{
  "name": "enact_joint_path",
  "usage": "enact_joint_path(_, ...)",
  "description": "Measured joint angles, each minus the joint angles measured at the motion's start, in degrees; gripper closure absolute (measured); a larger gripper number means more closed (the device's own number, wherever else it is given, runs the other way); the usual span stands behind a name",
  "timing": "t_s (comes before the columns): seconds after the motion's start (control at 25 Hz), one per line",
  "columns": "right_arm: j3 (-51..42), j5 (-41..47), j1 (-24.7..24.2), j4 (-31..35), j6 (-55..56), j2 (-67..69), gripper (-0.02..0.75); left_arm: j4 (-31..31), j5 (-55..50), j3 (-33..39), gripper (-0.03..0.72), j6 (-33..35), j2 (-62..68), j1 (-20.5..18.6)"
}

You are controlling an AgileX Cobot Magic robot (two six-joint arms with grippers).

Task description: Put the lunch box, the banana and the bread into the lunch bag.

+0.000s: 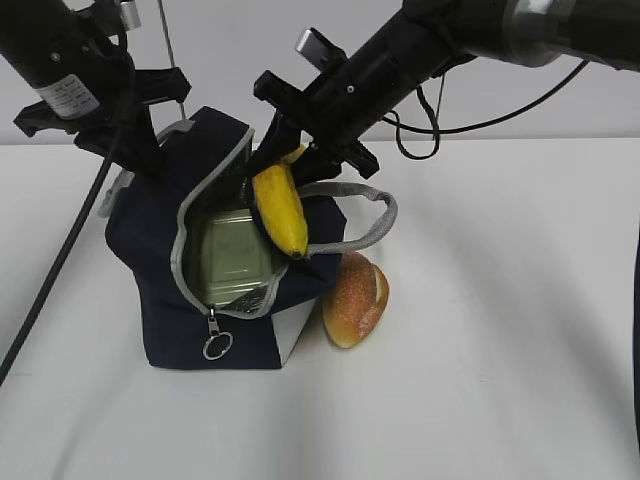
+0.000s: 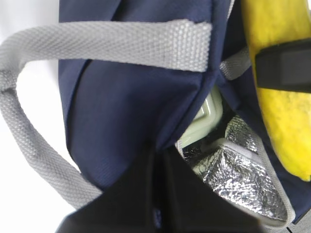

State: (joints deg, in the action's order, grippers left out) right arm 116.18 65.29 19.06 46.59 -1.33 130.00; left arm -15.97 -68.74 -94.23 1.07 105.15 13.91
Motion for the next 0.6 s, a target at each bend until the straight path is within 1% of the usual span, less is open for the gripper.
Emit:
enact_joint_path(0.16,0.00,0.57,0.35,0.50,0.08,0.00,0.457,0.04,0.16,0.00,0.688,0.00,0.00,0.00)
enact_joint_path(0.36,0.00,-0.07,2.40,2.68,0.08,0.13,0.456,0.04,0.22,0.00,0.688,0.00,0.00,0.00)
enact_joint_path(0.6,0.00,-0.65,3.15,8.03,0.08,1.94,0.455,0.04,0.38,0.00,0.688,0.00,0.00,0.00)
